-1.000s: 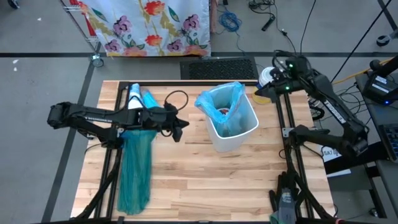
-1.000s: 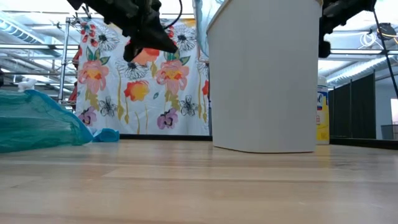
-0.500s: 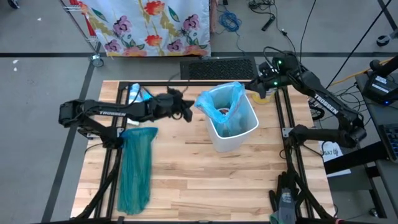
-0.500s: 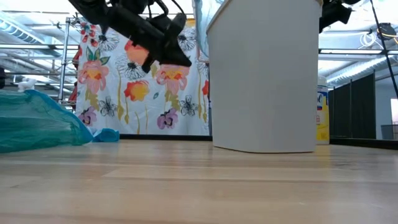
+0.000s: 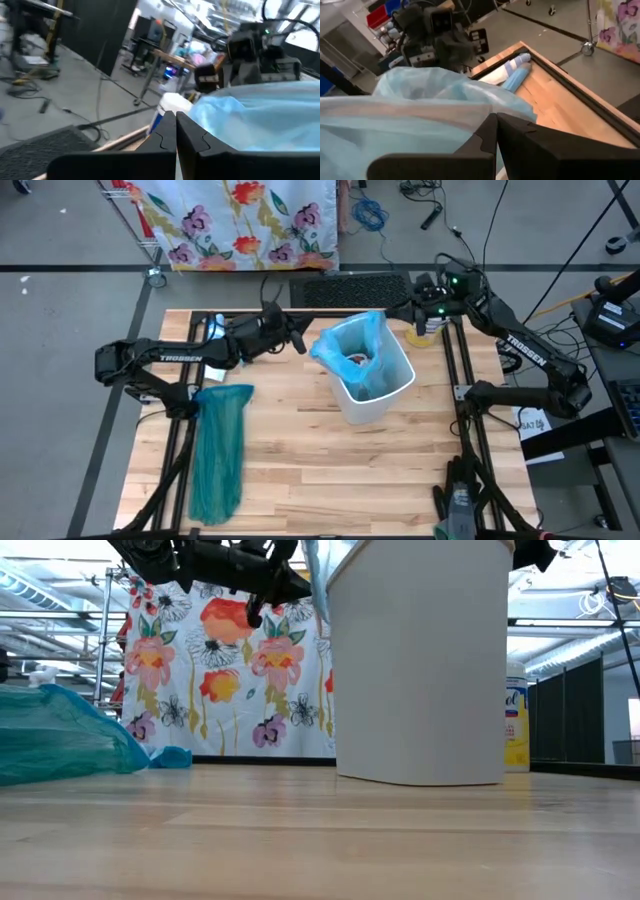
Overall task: Place trash/remove bag and relplace
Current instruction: Close the blue trash bag
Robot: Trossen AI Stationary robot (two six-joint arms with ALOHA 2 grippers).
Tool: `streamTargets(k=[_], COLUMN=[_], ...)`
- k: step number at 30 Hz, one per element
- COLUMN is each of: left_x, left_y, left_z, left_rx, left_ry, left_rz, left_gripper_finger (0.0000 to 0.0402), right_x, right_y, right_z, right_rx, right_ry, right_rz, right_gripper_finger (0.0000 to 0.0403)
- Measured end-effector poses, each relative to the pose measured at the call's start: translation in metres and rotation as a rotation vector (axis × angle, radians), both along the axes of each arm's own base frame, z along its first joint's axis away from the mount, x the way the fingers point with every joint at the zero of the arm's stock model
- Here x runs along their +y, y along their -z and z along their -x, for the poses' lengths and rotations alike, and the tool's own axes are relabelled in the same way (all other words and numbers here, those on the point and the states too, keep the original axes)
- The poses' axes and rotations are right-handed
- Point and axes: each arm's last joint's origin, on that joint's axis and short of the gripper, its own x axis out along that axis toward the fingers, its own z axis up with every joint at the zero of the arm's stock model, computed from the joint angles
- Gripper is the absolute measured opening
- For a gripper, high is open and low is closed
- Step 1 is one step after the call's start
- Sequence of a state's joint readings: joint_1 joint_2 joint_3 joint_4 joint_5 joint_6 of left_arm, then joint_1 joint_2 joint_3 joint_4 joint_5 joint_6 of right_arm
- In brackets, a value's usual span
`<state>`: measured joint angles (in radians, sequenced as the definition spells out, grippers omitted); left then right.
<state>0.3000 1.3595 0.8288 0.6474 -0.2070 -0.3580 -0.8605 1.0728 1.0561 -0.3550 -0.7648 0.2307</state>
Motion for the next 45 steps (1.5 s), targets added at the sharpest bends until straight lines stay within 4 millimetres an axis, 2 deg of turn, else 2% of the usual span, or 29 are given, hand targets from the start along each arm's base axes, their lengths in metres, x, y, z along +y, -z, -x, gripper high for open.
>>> streamTargets(k=[4,13,19,22,26,34,45], left_x=[-0.003,-0.015,-0.031,-0.04,-0.052,-0.057,-0.05], left_y=[-0.003,-0.014,-0.003,0.006,0.02,0.04,0.043], left_z=[0.007,0.041,0.054,0.05,0.032,-0.01,-0.013], left_rx=[0.048,0.231,0.369,0.428,0.457,0.345,0.317], left_ry=[0.022,-0.004,0.03,0.066,0.125,0.186,0.148], left_rz=[0.011,0.046,0.198,0.242,0.264,0.245,0.279], left_gripper_finger=[0.0,0.0,0.0,0.0,0.0,0.0,0.0], right_x=[0.007,0.027,0.034,0.035,0.035,0.035,0.035], right_y=[-0.007,-0.01,-0.005,-0.003,-0.002,-0.002,-0.002], right_z=[0.01,0.033,0.04,0.041,0.041,0.041,0.041], right_rx=[-0.018,0.037,0.112,0.129,0.136,0.137,0.137], right_ry=[0.021,0.071,0.111,0.11,0.111,0.112,0.115], right_rz=[0.006,-0.034,-0.059,-0.078,-0.084,-0.087,-0.096], right_gripper_finger=[0.0,0.0,0.0,0.0,0.0,0.0,0.0])
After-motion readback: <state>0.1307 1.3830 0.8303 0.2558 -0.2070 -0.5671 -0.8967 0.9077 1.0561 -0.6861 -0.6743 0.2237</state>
